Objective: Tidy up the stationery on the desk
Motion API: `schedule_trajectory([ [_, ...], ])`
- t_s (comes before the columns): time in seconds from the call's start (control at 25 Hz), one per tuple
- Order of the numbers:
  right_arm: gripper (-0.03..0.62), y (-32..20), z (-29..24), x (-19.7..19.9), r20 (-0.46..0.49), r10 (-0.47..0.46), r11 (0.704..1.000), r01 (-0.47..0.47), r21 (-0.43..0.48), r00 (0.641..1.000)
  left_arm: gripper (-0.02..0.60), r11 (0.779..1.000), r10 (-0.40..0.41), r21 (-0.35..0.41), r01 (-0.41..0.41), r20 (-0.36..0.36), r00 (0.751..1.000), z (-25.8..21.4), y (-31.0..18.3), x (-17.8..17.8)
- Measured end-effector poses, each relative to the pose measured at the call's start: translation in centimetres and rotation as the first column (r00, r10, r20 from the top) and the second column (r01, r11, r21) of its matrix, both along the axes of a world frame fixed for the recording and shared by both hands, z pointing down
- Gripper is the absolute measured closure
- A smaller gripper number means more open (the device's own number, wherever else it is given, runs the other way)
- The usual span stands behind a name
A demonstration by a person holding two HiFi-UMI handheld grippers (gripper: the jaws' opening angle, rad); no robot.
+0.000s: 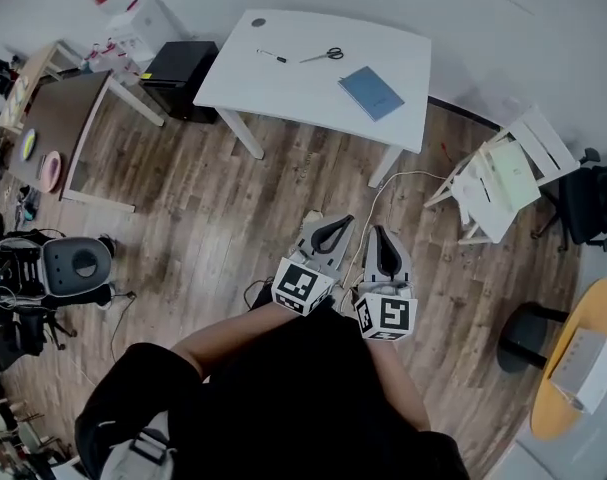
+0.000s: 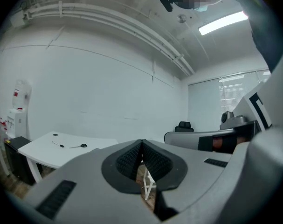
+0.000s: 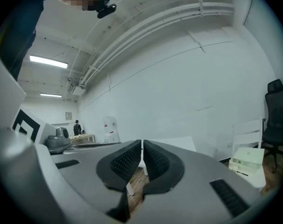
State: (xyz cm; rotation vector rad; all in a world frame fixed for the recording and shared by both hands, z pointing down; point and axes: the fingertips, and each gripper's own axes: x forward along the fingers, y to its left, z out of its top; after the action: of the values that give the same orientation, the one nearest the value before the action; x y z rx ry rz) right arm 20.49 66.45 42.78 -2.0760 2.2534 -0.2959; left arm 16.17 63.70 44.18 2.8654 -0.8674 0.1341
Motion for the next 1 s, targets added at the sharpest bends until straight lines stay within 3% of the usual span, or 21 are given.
schedule_trajectory([
  [0.28, 0.56, -5.5, 2.4, 2.6, -0.008, 0.013, 0.996, -0.014, -0.09, 1.0, 0.568, 0.999, 0.014, -0.043, -0.013, 0.005, 1.0, 2.2, -6.0, 2.1],
  [0.6, 0.56, -16.5, 3.6, 3.1, -0.031, -0.031, 0.987, 0.026, -0.161, 0.999, 0.568, 0.997, 0.0, -0.076, 0.003, 0.04, 0.999, 4.1, -17.4, 2.3],
  [0.8, 0.56, -24.0, 4.0, 3.9, -0.047, -0.005, 0.978, -0.005, -0.211, 0.999, 0.568, 0.99, 0.062, -0.129, -0.054, 0.056, 0.997, 5.2, -23.4, 2.6],
  [1.0, 0.56, -30.9, 4.6, 6.3, -0.062, 0.043, 0.972, -0.056, -0.23, 0.997, 0.568, 0.989, 0.055, -0.143, -0.045, 0.07, 0.996, 6.1, -31.5, 1.8],
])
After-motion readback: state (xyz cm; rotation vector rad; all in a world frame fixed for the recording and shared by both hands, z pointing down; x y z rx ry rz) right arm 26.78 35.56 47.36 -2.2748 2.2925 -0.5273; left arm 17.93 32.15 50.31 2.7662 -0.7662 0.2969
